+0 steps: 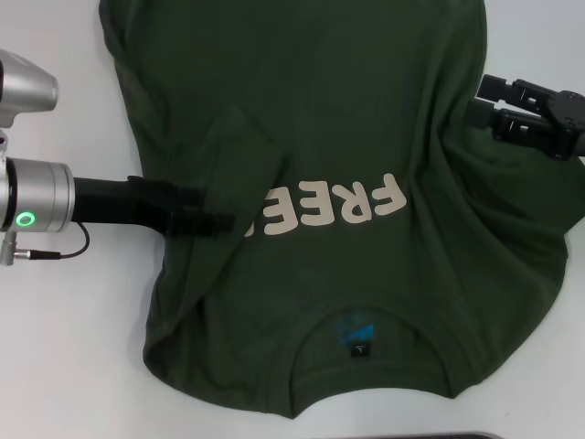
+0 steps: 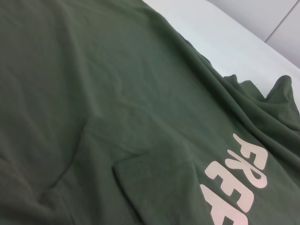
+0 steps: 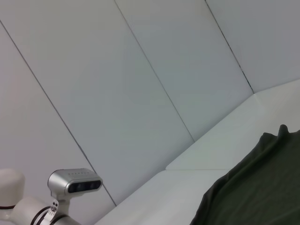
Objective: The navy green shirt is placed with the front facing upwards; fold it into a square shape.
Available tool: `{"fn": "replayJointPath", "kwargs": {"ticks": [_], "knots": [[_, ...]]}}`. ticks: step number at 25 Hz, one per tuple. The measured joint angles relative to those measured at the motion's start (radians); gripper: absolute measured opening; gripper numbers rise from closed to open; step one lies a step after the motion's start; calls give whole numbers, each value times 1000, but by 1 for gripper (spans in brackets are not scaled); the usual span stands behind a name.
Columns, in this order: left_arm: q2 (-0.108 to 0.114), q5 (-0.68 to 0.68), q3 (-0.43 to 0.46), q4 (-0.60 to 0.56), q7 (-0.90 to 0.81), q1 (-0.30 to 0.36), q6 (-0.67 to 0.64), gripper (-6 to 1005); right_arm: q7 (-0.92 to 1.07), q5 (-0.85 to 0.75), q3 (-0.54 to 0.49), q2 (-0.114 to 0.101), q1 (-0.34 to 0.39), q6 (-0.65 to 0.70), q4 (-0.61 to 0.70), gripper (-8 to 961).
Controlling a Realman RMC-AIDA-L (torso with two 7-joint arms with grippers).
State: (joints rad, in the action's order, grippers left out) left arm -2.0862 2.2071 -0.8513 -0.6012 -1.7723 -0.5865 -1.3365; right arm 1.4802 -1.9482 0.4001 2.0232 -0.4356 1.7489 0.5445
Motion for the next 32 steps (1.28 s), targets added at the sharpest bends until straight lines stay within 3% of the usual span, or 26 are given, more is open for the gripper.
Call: {"fn": "replayJointPath", "kwargs": {"ticks": [18,25,32], "knots": [[-10,60,-1,-1,-35,-28,-5,747,-1,0,-10,-1,0,3,0,911],[-10,59,1,-1,-77,-28,50,740,-1,0,-9,-2,0,0,0,912],[-9,73,-1,-1,-82,-30,60,599,-2,0,-10,-1,0,0,0,912]]}}
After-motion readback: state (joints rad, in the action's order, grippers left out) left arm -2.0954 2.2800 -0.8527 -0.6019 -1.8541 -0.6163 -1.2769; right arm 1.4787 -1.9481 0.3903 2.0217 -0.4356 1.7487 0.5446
